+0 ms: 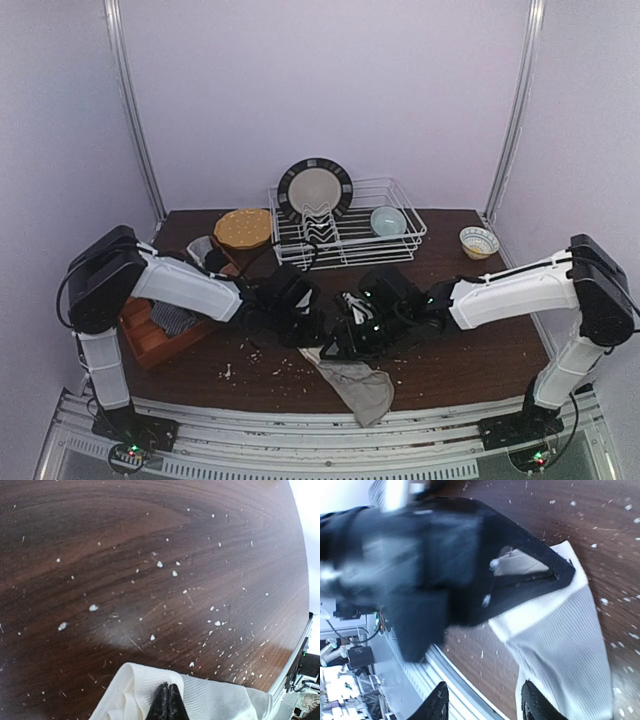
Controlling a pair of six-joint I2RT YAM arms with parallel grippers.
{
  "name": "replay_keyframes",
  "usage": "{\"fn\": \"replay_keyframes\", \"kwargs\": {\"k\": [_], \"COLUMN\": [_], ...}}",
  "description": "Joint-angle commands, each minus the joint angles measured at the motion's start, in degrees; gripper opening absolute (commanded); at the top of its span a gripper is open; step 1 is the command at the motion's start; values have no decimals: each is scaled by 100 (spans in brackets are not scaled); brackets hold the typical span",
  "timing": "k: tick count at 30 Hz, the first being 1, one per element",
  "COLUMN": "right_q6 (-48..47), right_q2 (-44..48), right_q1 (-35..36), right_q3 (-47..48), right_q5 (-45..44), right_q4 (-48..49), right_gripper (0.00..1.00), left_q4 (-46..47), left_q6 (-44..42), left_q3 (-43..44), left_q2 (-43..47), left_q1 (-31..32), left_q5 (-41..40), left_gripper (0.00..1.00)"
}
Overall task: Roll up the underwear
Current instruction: Fold the underwear at the center of the board, then rotate the underwear at the center of the board.
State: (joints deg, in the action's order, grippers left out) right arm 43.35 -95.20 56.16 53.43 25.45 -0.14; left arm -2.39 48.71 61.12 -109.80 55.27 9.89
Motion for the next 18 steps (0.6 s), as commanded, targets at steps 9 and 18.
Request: {"fn": "replay_keyframes", "kwargs": {"k": [9,18], "right_q6": [-1381,-1579], "right_q2": [70,-171], "right_q1": [-139,11], "right_q3": [692,560], "right_q5": [-1348,-1406], "right_q4": [-2503,-2658], "right_gripper": [21,41], "left_q4": [-69,-2], "left_q6": [-32,26], "left_q3": [-512,-574], "left_q2": [-250,-407], "left_q1": [-50,-51], "left_q5": [-167,-153], "left_gripper": [0,0]}}
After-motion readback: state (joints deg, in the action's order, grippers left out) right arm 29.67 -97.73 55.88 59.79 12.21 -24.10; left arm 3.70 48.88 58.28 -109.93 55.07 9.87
